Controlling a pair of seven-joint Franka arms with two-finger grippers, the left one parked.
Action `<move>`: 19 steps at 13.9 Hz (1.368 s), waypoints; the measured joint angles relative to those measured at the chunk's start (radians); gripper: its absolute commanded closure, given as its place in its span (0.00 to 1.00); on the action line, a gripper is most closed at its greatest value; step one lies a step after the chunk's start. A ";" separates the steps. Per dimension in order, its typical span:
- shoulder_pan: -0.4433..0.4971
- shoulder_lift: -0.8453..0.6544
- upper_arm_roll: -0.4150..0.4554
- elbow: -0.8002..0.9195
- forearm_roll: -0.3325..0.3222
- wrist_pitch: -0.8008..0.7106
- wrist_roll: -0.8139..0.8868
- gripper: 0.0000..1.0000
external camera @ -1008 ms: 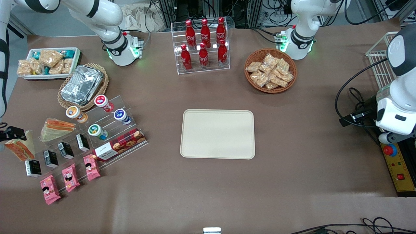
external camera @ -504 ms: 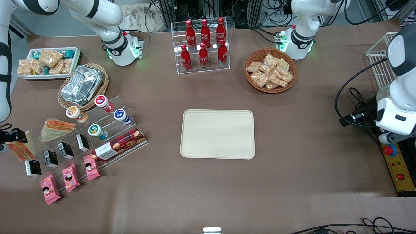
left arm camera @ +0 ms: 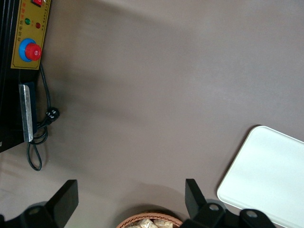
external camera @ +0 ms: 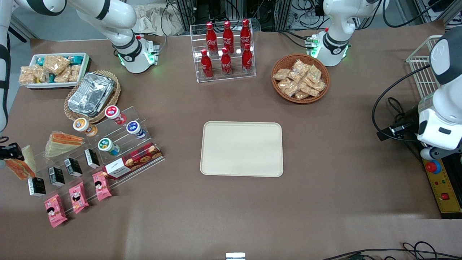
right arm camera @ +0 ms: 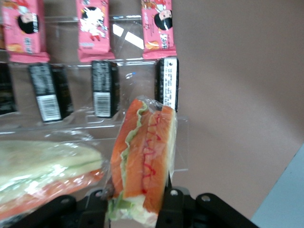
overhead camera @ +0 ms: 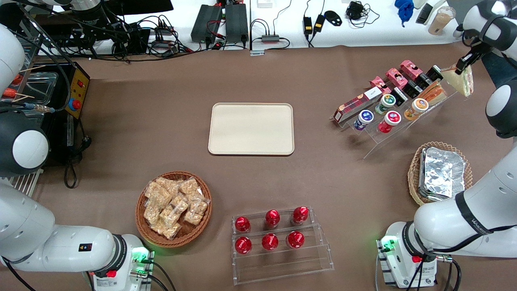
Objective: Place sandwich on tray
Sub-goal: 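Carry the sandwich over the cream tray with the right gripper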
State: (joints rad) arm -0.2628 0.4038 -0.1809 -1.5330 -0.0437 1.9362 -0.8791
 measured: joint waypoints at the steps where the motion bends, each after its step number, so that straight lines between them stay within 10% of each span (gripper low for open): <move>1: 0.009 -0.006 0.003 0.036 0.000 -0.050 -0.002 0.63; 19: 0.481 -0.021 0.318 0.145 0.099 -0.115 0.191 0.62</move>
State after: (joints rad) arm 0.2177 0.3824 0.1375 -1.3876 0.0553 1.8216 -0.6879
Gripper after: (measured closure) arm 0.617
